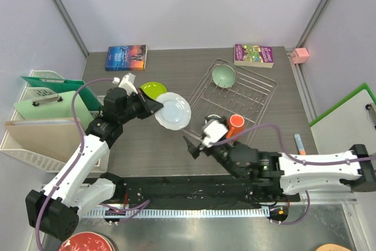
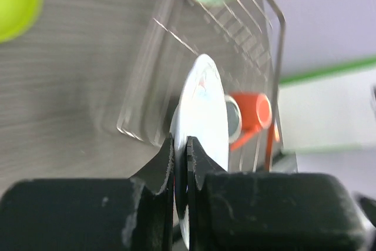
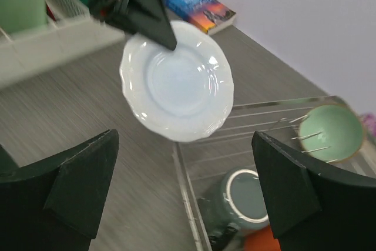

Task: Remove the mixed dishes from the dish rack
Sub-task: Place the plate at the center of the board.

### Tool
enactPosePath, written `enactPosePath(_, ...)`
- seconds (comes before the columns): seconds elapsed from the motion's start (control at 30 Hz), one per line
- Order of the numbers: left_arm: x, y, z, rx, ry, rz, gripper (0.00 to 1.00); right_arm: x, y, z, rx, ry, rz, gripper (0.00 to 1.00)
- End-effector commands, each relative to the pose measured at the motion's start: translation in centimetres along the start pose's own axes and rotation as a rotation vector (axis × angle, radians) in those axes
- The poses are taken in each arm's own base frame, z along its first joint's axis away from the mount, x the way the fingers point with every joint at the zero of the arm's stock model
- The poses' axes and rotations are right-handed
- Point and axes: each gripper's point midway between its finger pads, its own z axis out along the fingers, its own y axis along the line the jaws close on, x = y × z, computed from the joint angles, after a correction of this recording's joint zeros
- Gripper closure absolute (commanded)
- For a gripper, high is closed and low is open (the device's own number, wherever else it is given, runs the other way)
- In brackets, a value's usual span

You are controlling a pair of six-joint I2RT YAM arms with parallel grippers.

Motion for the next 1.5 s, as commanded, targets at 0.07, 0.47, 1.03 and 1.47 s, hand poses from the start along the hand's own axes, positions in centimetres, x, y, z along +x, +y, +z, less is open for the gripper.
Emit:
enactPosePath(0.07,-10.0,2.2,-1.4,-0.136,-0.396,-0.12,1.0,-5.4,-3.8,-3.4,0.051,-0.145,0.647,0.0)
enactPosePath(0.47,-15.5,10.7,4.9,-0.323,-0.5,-0.201,1.0,-2.4,-5.7,-6.4,0.044,-0.135,0.789,0.0)
enactPosePath(1.03,-14.9,18.9,11.8,-0.376,-0.383,-0.268,1.0,0.2,-6.8,-7.7,0.082,-0.108,0.819,0.0)
enactPosePath(1.47,-10.0,22.9,12.9,-0.522,-0.169,-0.299,0.9,0.9,-6.2,-7.0,0.098,-0.067,0.751,0.0)
